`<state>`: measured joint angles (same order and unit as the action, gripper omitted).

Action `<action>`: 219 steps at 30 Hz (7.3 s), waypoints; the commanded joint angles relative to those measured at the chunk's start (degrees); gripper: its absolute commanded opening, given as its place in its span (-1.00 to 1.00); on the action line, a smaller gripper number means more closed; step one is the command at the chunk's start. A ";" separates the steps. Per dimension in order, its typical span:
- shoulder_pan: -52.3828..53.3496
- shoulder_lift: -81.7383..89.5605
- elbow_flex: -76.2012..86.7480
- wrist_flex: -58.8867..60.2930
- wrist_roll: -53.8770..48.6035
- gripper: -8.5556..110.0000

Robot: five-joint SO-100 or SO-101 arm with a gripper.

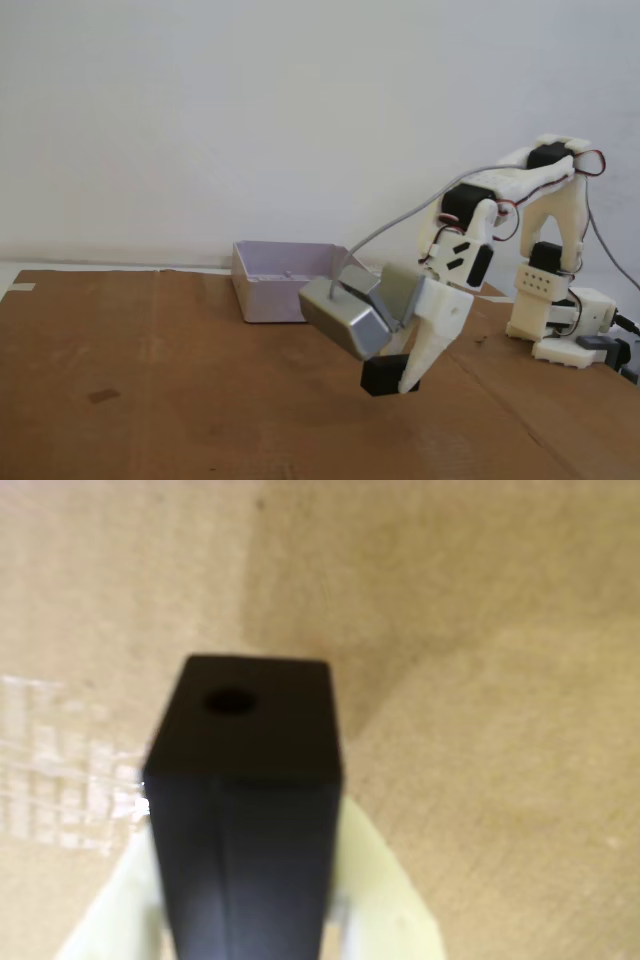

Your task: Grasp a block and put it in the box.

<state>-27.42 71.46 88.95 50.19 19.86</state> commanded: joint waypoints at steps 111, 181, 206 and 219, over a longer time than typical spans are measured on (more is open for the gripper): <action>53.96 -0.62 -6.33 -19.95 -10.28 -0.86; 55.72 -4.66 -5.80 -19.95 -10.20 -0.32; 55.55 -3.52 -8.00 -20.04 -10.28 -0.11; 55.55 -3.52 -14.94 -20.04 -10.28 -0.12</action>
<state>28.83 63.98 81.91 32.61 10.02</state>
